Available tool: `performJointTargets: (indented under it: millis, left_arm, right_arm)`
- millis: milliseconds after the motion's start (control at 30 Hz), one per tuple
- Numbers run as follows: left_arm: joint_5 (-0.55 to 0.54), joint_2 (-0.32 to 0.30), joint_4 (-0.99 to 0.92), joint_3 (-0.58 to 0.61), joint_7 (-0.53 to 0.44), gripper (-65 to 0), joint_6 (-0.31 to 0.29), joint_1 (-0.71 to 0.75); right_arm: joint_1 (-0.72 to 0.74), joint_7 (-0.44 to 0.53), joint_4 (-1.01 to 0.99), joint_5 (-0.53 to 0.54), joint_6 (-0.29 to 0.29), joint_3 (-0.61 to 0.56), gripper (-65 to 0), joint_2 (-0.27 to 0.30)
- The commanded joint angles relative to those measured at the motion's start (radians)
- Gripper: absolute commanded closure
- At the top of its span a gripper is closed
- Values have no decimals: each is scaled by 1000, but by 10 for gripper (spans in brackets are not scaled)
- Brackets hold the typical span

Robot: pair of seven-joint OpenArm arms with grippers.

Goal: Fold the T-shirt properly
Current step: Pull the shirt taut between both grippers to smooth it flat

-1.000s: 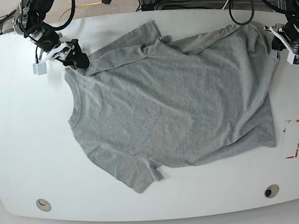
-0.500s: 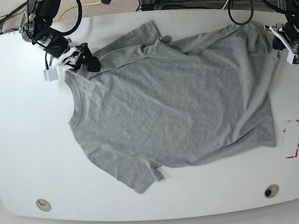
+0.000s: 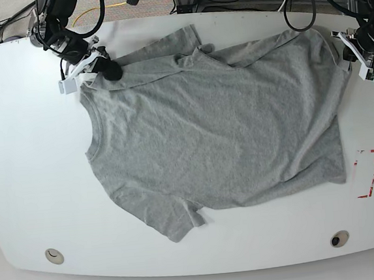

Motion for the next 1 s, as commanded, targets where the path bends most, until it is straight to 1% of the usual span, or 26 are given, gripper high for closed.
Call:
performJointTargets:
  millis: [0,200,367,500,600,667,767,900,967]
  left_arm:
    - [-3,-18,16,-5,-11,-6,1,-3]
    - [-3,-21,21,-7,-11,-6,-1,-3]
    - [-3,-23,24,-8,-11,-6,-1,1]
    - [-4,-33,79,-10,-2,-6,-2,11]
    - [-6,-33,136,-16,17,-6,-2,42]
    - [-3,-30,168,-39,40,-6,-2,50]
    - [-6,-23,186,-119,101,-6,-2,53]
    - [-3,-9,188,-240,158,-7,-2,53]
    - [-1,-9,188,-275,187,-8,-2,53]
  right_arm:
    - [-25,7,54,22,3,4,0,13]
    - [-93,-96,123,24,3,9,0,53]
    - [-130,-162,136,25,3,9,0,105]
    - [-147,-185,136,25,4,9,0,139]
    - [-159,-186,162,25,7,9,0,145]
    - [-174,-188,193,25,7,9,0,146]
    - [-205,-188,267,25,6,9,0,146]
    - [-226,-188,325,25,7,9,0,146]
    - [-231,-188,344,25,7,9,0,146]
